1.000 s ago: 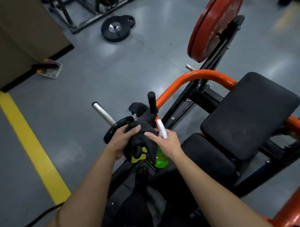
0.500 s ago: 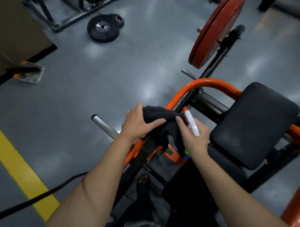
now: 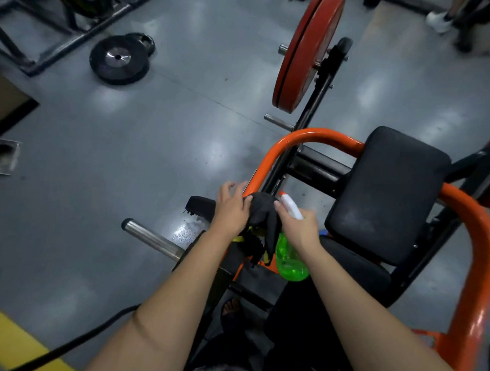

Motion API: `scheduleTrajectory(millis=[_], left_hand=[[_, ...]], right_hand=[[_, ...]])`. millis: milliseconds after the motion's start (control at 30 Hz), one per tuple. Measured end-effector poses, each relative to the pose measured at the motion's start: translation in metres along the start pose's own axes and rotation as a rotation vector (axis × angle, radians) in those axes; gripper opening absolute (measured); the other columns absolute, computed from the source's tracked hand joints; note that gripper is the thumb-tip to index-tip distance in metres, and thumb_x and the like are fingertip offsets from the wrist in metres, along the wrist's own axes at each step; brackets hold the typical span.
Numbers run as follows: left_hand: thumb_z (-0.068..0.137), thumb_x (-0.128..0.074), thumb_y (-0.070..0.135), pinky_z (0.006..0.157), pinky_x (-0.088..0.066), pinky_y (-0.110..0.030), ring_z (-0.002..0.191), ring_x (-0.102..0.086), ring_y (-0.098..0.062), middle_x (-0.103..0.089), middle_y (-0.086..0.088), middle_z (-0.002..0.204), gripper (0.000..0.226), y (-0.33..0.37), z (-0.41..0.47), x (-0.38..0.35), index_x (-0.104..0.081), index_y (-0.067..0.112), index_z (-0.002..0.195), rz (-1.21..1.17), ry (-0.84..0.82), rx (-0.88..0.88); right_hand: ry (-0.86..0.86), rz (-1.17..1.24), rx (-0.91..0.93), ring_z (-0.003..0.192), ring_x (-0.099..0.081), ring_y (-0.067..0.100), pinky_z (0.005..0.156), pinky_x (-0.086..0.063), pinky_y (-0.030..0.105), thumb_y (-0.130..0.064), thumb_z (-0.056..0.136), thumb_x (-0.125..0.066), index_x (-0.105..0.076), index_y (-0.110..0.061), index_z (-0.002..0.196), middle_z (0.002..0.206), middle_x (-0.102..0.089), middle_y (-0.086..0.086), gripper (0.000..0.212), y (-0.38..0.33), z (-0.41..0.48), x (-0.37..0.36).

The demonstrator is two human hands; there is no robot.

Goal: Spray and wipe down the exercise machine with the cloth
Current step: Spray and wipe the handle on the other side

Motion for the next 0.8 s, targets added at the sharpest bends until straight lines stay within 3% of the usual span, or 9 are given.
scheduleTrajectory(millis=[67,200,300,367,433,567,667,733,800], left_hand=[[0.109,-0.047,0.035,0.115,-0.038,-0.033,0.13,-0.057,-0.026,-0.06,-0.009,0.137,0.037,-0.009,-0.007,-0.019,-0.061,0.017,0.138,-0.374,-0.09,0.031],[0.064,-0.047,0.102,0.115,-0.043,-0.045,0.125,-0.063,-0.017,-0.072,0.002,0.128,0.099,-0.024,-0.024,-0.051,-0.07,0.032,0.131,-0.824,-0.28,0.379],[0.07,-0.048,0.098,0.112,-0.046,-0.041,0.125,-0.062,-0.014,-0.068,0.006,0.133,0.094,0.0,-0.035,-0.037,-0.064,0.034,0.138,-0.774,-0.368,0.383],[0.067,-0.053,0.098,0.111,-0.046,-0.039,0.129,-0.057,-0.014,-0.059,0.009,0.142,0.104,0.01,-0.036,-0.033,-0.048,0.035,0.149,-0.562,-0.384,0.317],[0.062,-0.052,0.099,0.11,-0.046,-0.041,0.132,-0.056,-0.021,-0.056,0.005,0.147,0.115,0.014,-0.036,-0.031,-0.038,0.033,0.155,-0.328,-0.301,0.347],[0.066,-0.071,0.082,0.105,-0.051,-0.04,0.12,-0.063,-0.017,-0.066,0.005,0.133,0.092,0.016,-0.03,-0.035,-0.055,0.032,0.142,-0.458,-0.105,0.36],[0.077,-0.088,0.04,0.103,-0.053,-0.032,0.113,-0.068,-0.011,-0.072,0.005,0.122,0.056,0.012,-0.023,-0.047,-0.069,0.027,0.128,-0.745,-0.122,0.22],[0.085,-0.083,0.011,0.1,-0.052,-0.026,0.116,-0.067,-0.013,-0.072,0.002,0.123,0.041,0.013,-0.016,-0.045,-0.072,0.014,0.124,-0.782,-0.138,0.133],[0.088,-0.077,0.002,0.097,-0.056,-0.029,0.109,-0.069,-0.015,-0.074,-0.005,0.116,0.034,0.011,-0.011,-0.043,-0.072,0.008,0.121,-0.752,-0.164,0.096]], right_hand=[[-0.01,0.061,-0.076,0.058,-0.045,0.014,0.059,-0.038,0.029,-0.047,0.09,-0.074,-0.079,-0.027,0.089,0.057,-0.045,-0.004,0.021,0.016,0.0,-0.005],[0.024,0.126,-0.186,0.049,-0.038,0.014,0.051,-0.032,0.028,-0.05,0.089,-0.074,-0.073,-0.008,0.08,0.057,-0.041,0.0,0.043,0.032,-0.004,-0.011],[0.01,0.134,-0.185,0.063,-0.055,0.016,0.062,-0.047,0.033,-0.052,0.089,-0.073,-0.077,-0.021,0.107,0.071,-0.061,0.003,0.035,0.024,0.006,-0.018],[0.026,0.101,-0.195,0.076,-0.066,0.025,0.078,-0.057,0.044,-0.056,0.086,-0.074,-0.075,-0.017,0.096,0.081,-0.071,0.008,0.041,0.023,0.019,-0.024],[0.007,0.085,-0.191,0.079,-0.068,0.031,0.08,-0.058,0.049,-0.06,0.082,-0.073,-0.071,-0.014,0.08,0.081,-0.072,0.01,0.046,0.027,0.03,-0.03],[-0.068,0.037,-0.11,0.083,-0.066,0.028,0.069,-0.05,0.038,-0.046,0.098,-0.061,-0.075,-0.017,0.101,0.09,-0.073,0.013,0.032,0.023,0.015,-0.022],[-0.115,0.124,-0.21,0.094,-0.072,0.026,0.078,-0.058,0.045,-0.049,0.099,-0.059,-0.073,-0.023,0.114,0.101,-0.076,0.013,0.033,0.042,-0.006,-0.015],[-0.136,0.165,-0.276,0.093,-0.073,0.021,0.088,-0.058,0.044,-0.053,0.091,-0.067,-0.077,-0.021,0.108,0.093,-0.077,0.007,0.037,0.053,-0.017,-0.014],[-0.13,0.186,-0.319,0.077,-0.072,0.026,0.083,-0.058,0.042,-0.053,0.085,-0.073,-0.076,-0.012,0.085,0.072,-0.072,0.007,0.041,0.06,-0.02,-0.011]])
Point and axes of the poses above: each hand's wrist, its own z-axis towards the middle knuckle, its own x-axis out of the back of the hand, y = z × x, the point moved 5 cm from there along z, towards the middle knuckle
